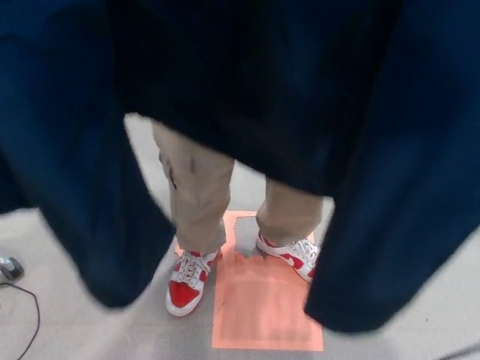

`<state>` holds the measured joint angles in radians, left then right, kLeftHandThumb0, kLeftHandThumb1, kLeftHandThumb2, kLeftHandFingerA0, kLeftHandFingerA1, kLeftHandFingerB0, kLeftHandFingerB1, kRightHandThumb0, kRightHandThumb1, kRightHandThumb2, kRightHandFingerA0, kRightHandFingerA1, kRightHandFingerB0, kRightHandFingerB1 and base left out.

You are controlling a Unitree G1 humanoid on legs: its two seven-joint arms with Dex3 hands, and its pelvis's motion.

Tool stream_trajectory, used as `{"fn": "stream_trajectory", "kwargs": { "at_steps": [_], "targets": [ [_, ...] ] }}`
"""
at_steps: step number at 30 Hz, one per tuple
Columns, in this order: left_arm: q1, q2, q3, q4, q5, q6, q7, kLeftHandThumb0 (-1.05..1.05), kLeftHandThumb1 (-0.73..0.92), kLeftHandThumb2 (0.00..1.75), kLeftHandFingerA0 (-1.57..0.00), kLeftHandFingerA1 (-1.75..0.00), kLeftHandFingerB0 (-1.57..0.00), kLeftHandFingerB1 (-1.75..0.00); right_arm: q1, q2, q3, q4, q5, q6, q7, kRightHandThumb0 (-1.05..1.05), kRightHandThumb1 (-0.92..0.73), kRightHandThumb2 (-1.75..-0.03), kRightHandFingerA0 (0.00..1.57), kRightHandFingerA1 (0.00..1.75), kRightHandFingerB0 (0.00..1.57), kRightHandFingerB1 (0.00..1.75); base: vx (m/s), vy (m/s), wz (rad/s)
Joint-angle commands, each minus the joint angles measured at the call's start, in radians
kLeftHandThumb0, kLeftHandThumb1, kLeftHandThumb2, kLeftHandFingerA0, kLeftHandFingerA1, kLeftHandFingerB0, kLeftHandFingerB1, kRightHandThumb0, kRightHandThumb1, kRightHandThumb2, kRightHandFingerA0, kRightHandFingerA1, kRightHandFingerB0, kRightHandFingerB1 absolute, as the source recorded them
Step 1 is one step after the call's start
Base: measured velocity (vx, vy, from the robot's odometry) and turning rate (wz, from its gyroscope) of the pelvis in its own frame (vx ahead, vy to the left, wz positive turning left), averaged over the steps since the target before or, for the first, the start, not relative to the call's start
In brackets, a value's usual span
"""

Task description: A person hands a coat to the robot and the robot grabs it with both hands and holds it while the person wears the coat.

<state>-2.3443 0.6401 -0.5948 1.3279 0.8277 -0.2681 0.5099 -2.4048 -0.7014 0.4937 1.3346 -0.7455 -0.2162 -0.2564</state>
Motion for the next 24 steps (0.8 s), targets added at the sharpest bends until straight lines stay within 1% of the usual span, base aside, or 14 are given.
{"fn": "stream_trajectory", "kwargs": {
  "at_steps": [1, 6, 11, 12, 15, 19, 20, 21, 23, 24],
  "targets": [
    [0.001, 0.068, 0.013, 0.031, 0.024, 0.057, 0.029, -0.41, 0.76, 0.63, -0.91, -1.75, -0.66, -1.63, 0.010, -0.079, 0.006, 0.027, -0.043, 0.067, -0.048, -0.44, -0.78, -0.63, 0.88, 1.75, 0.68, 1.60, 0.00, 0.000, 0.00],
    [-0.006, 0.074, 0.023, 0.032, 0.025, 0.047, 0.013, -0.40, 0.78, 0.63, -0.93, -1.75, -0.64, -1.70, 0.006, -0.084, 0.029, 0.029, -0.067, 0.070, -0.050, -0.42, -0.78, -0.63, 0.87, 1.75, 0.69, 1.56, 0.00, 0.000, 0.00],
    [0.005, 0.071, 0.027, 0.032, 0.034, 0.055, 0.016, -0.39, 0.76, 0.62, -0.90, -1.75, -0.63, -1.67, 0.006, -0.086, 0.037, 0.031, -0.073, 0.072, -0.037, -0.42, -0.79, -0.64, 0.87, 1.75, 0.70, 1.57, 0.00, 0.000, 0.00],
    [0.011, 0.072, 0.028, 0.032, 0.035, 0.047, 0.020, -0.38, 0.74, 0.62, -0.90, -1.75, -0.62, -1.66, 0.009, -0.088, 0.038, 0.031, -0.073, 0.070, -0.033, -0.41, -0.79, -0.64, 0.87, 1.75, 0.71, 1.54, 0.00, 0.000, 0.00],
    [0.023, 0.070, 0.022, 0.032, 0.045, 0.045, 0.020, -0.38, 0.76, 0.62, -0.89, -1.75, -0.61, -1.66, 0.018, -0.093, 0.037, 0.031, -0.073, 0.062, -0.023, -0.40, -0.80, -0.64, 0.89, 1.75, 0.73, 1.54, 0.00, 0.000, 0.00],
    [0.040, 0.079, 0.019, 0.031, 0.054, 0.042, 0.035, -0.36, 0.75, 0.62, -0.91, -1.75, -0.65, -1.64, 0.031, -0.078, 0.034, 0.031, -0.072, 0.061, -0.026, -0.40, -0.80, -0.64, 0.89, 1.75, 0.73, 1.57, 0.00, 0.000, 0.00],
    [0.042, 0.078, 0.021, 0.031, 0.052, 0.040, 0.026, -0.46, 0.57, 0.88, -1.21, -1.47, -0.82, -1.24, 0.035, -0.077, 0.032, 0.031, -0.071, 0.059, -0.026, -0.39, -0.80, -0.64, 0.90, 1.75, 0.72, 1.58, 0.00, 0.000, 0.00],
    [0.045, 0.078, 0.021, 0.031, 0.052, 0.041, 0.028, -0.47, 0.56, 0.87, -1.22, -1.48, -0.82, -1.24, 0.037, -0.076, 0.031, 0.031, -0.069, 0.061, -0.024, -0.40, -0.80, -0.64, 0.90, 1.75, 0.74, 1.56, 0.00, 0.000, 0.00],
    [0.048, 0.076, 0.024, 0.031, 0.049, 0.049, 0.016, -0.48, 0.58, 0.88, -1.20, -1.47, -0.80, -1.23, 0.041, -0.076, 0.032, 0.031, -0.071, 0.062, -0.025, -0.40, -0.81, -0.64, 0.91, 1.75, 0.75, 1.57, 0.00, 0.000, 0.00],
    [0.051, 0.082, 0.020, 0.030, 0.054, 0.039, 0.025, -0.47, 0.58, 0.90, -1.21, -1.47, -0.87, -1.26, 0.045, -0.076, 0.038, 0.031, -0.079, 0.067, -0.034, -0.40, -0.81, -0.64, 0.90, 1.75, 0.73, 1.60, 0.00, 0.000, 0.00]
  ]
}}
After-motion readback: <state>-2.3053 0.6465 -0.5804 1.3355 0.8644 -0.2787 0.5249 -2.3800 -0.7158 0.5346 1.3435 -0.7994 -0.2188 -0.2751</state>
